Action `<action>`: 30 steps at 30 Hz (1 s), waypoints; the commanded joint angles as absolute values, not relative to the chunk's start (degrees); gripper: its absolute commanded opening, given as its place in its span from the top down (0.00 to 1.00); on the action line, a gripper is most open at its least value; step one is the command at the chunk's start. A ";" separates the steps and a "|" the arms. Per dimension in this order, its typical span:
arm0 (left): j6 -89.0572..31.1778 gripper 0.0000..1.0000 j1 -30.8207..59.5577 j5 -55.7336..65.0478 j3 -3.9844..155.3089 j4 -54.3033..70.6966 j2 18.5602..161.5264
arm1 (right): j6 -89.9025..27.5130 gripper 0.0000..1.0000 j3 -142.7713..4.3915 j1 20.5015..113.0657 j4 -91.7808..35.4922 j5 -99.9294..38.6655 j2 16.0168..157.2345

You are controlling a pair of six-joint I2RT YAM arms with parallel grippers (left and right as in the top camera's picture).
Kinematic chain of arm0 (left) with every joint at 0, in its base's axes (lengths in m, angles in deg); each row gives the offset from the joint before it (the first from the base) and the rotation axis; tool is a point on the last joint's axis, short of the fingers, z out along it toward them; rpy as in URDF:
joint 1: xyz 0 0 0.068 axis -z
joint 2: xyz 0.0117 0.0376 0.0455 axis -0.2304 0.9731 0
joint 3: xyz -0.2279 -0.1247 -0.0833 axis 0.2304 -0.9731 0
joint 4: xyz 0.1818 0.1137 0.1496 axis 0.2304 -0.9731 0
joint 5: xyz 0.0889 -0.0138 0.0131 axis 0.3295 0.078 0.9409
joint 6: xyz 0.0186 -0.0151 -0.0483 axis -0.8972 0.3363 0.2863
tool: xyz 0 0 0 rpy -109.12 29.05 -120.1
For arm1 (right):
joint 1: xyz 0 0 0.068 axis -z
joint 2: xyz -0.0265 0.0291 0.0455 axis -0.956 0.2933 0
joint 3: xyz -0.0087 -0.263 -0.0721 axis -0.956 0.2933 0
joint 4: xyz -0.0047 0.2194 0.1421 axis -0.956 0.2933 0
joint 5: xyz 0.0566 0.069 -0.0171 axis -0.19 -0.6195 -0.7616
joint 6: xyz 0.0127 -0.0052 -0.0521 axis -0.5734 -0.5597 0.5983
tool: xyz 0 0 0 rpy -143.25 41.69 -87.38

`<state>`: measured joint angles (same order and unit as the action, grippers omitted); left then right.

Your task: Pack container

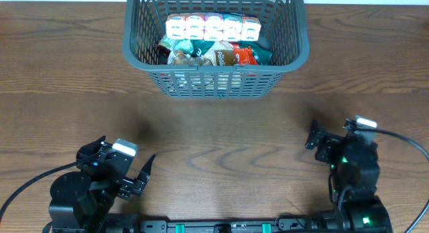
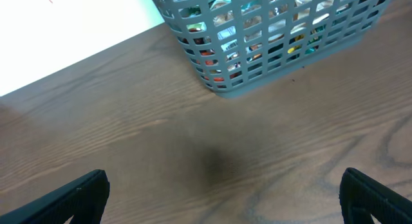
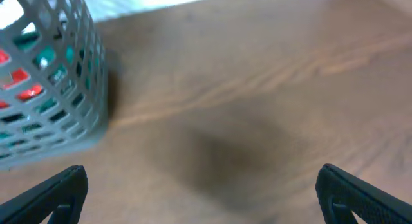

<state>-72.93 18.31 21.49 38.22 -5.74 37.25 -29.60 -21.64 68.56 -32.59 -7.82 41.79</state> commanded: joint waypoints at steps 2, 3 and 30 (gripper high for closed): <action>-73.50 0.01 18.53 20.72 38.00 -5.74 37.01 | -21.18 0.01 -12.85 71.49 -38.06 -12.96 36.13; -73.50 0.01 18.55 20.72 38.00 -5.74 37.01 | -21.23 0.01 -10.36 71.58 -39.80 -12.98 34.66; -73.50 0.02 18.53 20.72 38.00 -5.74 36.99 | -17.88 0.01 0.37 70.25 -46.65 -17.73 16.13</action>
<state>-72.95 18.31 21.47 38.18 -5.78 37.25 -18.80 0.15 70.73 -46.89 -16.52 16.59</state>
